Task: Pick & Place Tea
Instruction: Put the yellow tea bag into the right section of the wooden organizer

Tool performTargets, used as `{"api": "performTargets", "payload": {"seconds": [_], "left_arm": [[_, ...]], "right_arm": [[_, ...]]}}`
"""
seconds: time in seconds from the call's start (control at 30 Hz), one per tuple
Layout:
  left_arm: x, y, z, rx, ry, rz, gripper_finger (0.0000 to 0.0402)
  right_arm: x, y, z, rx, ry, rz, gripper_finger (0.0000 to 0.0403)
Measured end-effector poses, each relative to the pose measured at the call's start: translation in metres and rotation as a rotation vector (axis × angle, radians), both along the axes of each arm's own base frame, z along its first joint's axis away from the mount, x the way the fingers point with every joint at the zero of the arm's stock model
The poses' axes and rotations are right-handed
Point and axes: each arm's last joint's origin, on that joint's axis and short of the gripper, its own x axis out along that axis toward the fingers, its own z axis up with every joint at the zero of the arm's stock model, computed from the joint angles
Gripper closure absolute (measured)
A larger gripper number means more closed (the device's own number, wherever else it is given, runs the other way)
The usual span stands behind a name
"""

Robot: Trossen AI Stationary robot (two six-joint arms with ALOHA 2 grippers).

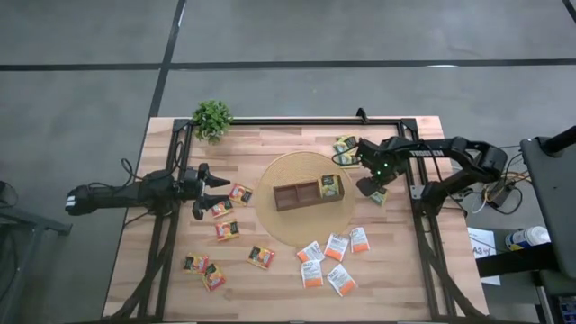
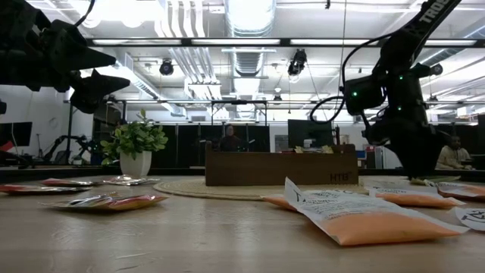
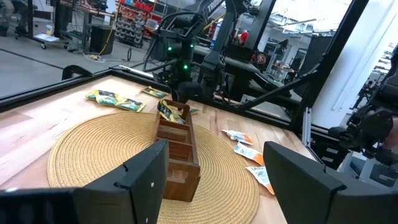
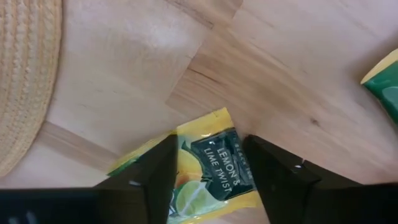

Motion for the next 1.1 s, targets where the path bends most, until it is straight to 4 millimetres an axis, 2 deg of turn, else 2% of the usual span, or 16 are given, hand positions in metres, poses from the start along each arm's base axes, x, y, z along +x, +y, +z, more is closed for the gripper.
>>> {"api": "performTargets", "payload": {"seconds": [0.13, 0.3, 0.37, 0.57, 0.7, 0.83, 1.0, 1.1], "left_arm": [[0.0, 0.0, 0.0, 0.0, 0.0, -0.001, 0.0145], [0.0, 0.0, 0.0, 0.0, 0.0, 0.0, 0.0145], [0.0, 0.0, 0.0, 0.0, 0.0, 0.0, 0.0145], [0.0, 0.0, 0.0, 0.0, 0.0, 0.0, 0.0145], [0.0, 0.0, 0.0, 0.0, -0.001, 0.0, 0.0145], [0.0, 0.0, 0.0, 0.0, -0.001, 0.0, 0.0145], [0.0, 0.0, 0.0, 0.0, -0.001, 0.0, 0.0145], [0.0, 0.0, 0.0, 0.0, -0.001, 0.0, 0.0145]], "right_arm": [[-0.001, 0.0, -0.002, 0.008, 0.02, 0.024, 0.027], [-0.001, 0.0, -0.002, 0.005, 0.018, 0.061, 0.0364], [0.0, 0.0, -0.002, 0.005, 0.014, 0.07, 0.0385], [0.012, -0.007, 0.016, -0.023, -0.056, 0.104, 0.0395], [0.021, -0.009, 0.047, -0.092, -0.146, 0.138, 0.0395], [0.027, -0.005, 0.083, -0.234, -0.214, 0.163, 0.0395], [0.037, 0.008, 0.12, -0.446, -0.326, 0.385, 0.0395], [0.046, 0.017, 0.133, -0.557, -0.356, 0.531, 0.0395]]}}
